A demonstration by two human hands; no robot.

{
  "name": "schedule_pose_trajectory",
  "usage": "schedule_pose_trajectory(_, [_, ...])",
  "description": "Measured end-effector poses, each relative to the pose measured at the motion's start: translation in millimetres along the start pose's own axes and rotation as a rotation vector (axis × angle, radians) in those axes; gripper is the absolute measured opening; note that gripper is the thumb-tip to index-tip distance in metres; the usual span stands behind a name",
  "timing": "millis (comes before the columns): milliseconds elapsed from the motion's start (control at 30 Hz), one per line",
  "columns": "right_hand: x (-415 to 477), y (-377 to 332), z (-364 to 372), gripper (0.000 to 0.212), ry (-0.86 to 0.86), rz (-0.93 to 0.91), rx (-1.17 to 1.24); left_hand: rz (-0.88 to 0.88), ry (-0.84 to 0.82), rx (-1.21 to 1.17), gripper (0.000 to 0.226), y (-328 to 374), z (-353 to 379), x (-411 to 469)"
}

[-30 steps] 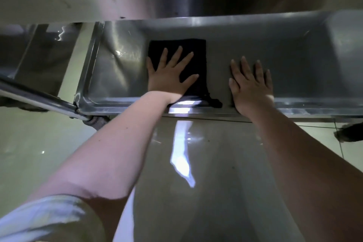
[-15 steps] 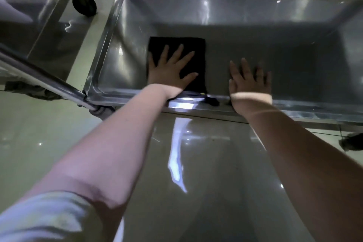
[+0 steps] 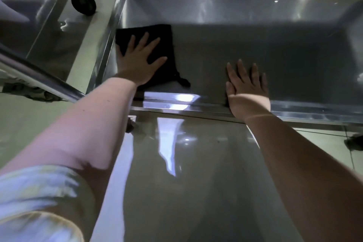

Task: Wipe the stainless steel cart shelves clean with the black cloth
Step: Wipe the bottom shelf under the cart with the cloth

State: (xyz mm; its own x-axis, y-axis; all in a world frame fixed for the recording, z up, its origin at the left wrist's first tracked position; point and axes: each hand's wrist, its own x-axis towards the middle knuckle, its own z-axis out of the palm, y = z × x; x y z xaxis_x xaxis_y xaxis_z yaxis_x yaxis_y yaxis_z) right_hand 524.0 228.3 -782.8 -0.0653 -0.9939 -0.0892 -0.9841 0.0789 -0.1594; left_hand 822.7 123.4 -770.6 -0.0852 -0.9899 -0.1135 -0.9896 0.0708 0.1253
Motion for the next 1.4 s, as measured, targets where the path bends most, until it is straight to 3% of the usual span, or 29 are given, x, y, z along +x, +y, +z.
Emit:
schedule_pose_trajectory(133, [0, 0, 0, 0.056, 0.001, 0.012, -0.013, -0.018, 0.015, 0.042, 0.066, -41, -4, -7])
schedule_pose_trajectory(300, [1, -5, 5, 0.072, -0.004, 0.295, -0.157, -0.011, 0.019, 0.037, 0.065, -24, 1, -21])
schedule_pose_trajectory(567, [6, -3, 0, 0.065, -0.092, 0.267, -0.077, 0.153, -0.058, 0.053, 0.067, 109, 20, -44])
schedule_pose_trajectory(733, [-3, 65, -20, 0.058, -0.086, 0.003, -0.061, 0.133, -0.056, 0.037, 0.067, 121, 19, -47])
schedule_pose_trajectory(833, [-16, 123, -27, 0.059, -0.103, 0.106, -0.087, 0.131, -0.049, 0.053, 0.067, 121, 19, -46])
schedule_pose_trajectory(967, [-22, 133, -23, 0.059, -0.059, 0.169, -0.077, 0.101, -0.046, 0.069, 0.067, 143, 25, -47])
schedule_pose_trajectory(1200, [-18, 135, -26, 0.061, -0.091, 0.191, -0.078, 0.277, -0.124, 0.026, 0.066, 298, 43, -67])
schedule_pose_trajectory(1300, [-19, 140, -28, 0.061, -0.090, 0.182, -0.043, 0.300, -0.115, 0.008, 0.066, 294, 40, -72])
schedule_pose_trajectory(1400, [-23, 139, -27, 0.056, -0.015, 0.160, -0.014, 0.343, -0.089, 0.017, 0.069, 242, 33, -73])
